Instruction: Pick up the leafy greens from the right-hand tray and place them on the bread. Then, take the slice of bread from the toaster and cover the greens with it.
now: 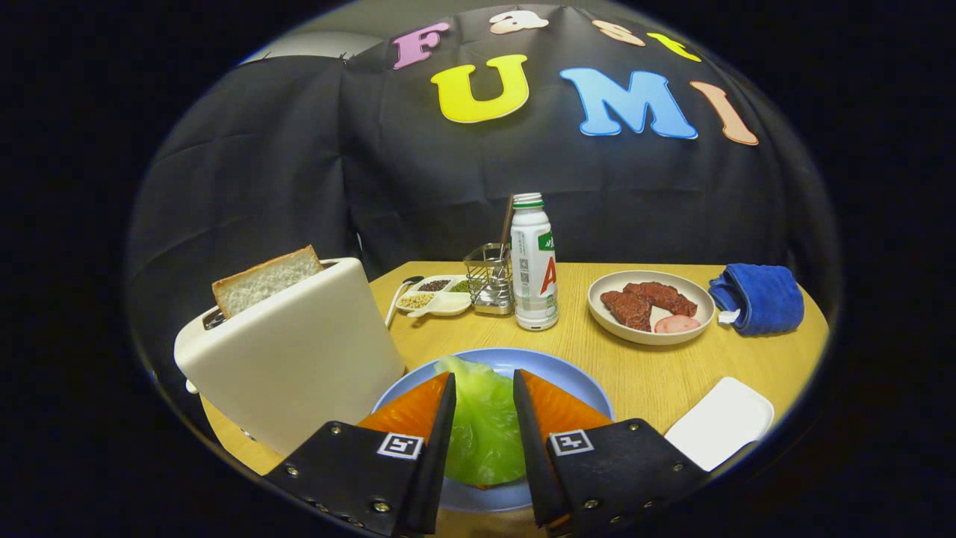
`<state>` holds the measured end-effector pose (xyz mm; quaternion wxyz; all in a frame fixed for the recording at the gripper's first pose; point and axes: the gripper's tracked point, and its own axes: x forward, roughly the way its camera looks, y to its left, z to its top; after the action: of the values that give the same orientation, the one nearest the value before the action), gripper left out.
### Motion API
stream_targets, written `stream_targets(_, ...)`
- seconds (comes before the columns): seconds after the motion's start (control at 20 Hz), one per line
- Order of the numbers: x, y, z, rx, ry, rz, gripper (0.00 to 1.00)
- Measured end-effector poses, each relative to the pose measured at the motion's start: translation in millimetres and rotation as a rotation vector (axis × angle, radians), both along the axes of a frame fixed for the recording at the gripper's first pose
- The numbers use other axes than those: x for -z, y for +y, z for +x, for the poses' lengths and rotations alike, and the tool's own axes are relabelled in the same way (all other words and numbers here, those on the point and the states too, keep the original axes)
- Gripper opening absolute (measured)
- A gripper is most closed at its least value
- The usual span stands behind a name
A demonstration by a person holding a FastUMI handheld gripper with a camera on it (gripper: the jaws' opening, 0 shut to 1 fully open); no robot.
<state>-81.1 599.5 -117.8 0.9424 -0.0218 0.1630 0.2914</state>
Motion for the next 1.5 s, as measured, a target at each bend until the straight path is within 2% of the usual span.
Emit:
stream_targets(0.25,-27.3,-7.7,-39.4,0.031,-0.135,0.042,0.47)
stream_targets(0.5,-51.6,10.9,-72.5,0.056,-0.18,0.109,0.47)
stream_targets(0.65,-63.7,40.4,-89.5,0.025,-0.219,0.112,0.47)
stream_targets(0.8,-67.1,76.8,-109.7,-0.049,-0.202,0.117,0.47)
stream_targets(1.15,-76.7,142.0,-126.6,-0.139,-0.227,0.057,0.47)
stream_targets(1.5,-66.7,168.1,-99.6,-0.05,-0.265,-0.049,0.47)
